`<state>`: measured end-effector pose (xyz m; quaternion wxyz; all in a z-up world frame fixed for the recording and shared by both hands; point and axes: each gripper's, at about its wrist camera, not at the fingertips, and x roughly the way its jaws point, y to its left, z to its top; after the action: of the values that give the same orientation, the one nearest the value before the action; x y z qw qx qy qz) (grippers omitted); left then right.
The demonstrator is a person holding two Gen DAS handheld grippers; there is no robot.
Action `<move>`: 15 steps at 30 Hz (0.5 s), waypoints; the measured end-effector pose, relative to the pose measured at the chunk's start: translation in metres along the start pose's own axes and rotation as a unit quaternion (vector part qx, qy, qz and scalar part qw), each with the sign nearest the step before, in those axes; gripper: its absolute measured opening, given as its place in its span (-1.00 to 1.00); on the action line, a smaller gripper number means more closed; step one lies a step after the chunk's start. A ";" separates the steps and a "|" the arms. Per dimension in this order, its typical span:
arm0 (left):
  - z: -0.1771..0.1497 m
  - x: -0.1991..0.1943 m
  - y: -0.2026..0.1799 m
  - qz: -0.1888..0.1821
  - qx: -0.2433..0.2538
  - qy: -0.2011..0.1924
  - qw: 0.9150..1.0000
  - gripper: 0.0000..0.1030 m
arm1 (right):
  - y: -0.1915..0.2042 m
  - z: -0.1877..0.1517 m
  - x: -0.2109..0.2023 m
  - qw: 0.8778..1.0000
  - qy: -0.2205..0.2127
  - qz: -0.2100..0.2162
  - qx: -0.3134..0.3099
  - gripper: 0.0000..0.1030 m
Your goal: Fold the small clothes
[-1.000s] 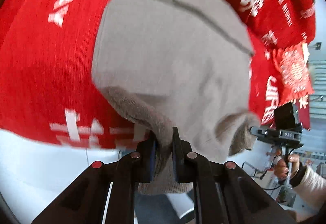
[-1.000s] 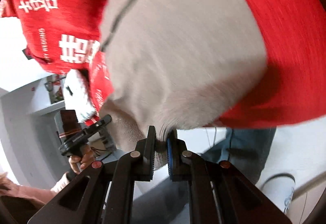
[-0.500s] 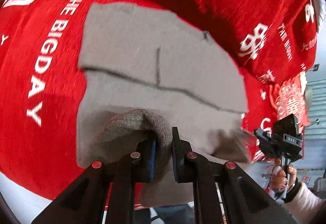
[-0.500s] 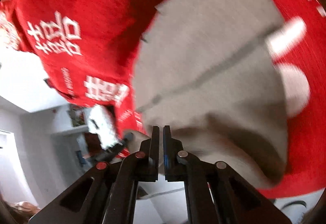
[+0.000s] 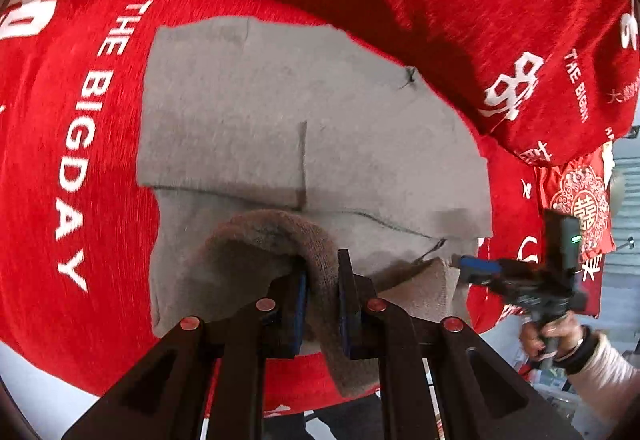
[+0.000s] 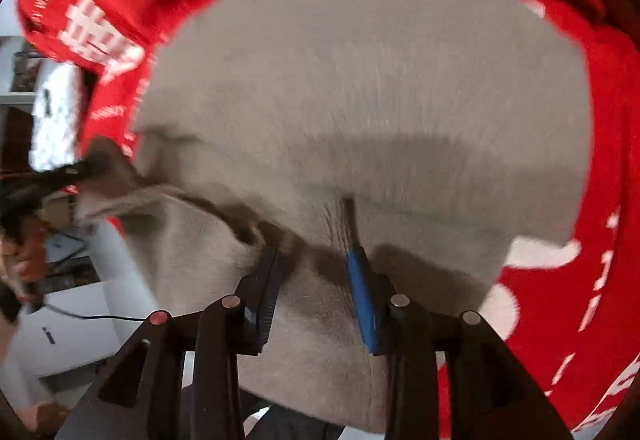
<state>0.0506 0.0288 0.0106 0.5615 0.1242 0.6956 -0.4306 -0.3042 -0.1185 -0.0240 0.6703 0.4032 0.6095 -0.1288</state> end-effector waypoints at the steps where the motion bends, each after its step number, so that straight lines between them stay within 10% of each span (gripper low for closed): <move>1: -0.001 0.000 0.002 0.001 -0.004 0.004 1.000 -0.71 | 0.001 -0.003 0.004 1.000 -0.003 -0.013 -0.005 -0.26; 3: -0.003 0.002 0.003 0.002 -0.011 0.010 1.000 -0.71 | 0.004 -0.012 0.002 0.999 -0.008 -0.026 -0.023 -0.38; 4: -0.004 0.003 0.004 0.003 -0.012 0.014 1.000 -0.71 | 0.006 -0.014 0.001 0.999 -0.005 -0.023 -0.030 -0.83; 15: -0.013 -0.042 0.006 -0.025 -0.043 -0.003 0.999 -0.71 | 0.027 0.002 -0.153 0.983 -0.170 0.045 -0.045 -0.83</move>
<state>0.0596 0.0549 0.0448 0.5571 0.0811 0.7150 -0.4147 -0.3192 -0.1508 0.1274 0.7867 0.3719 0.4730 -0.1381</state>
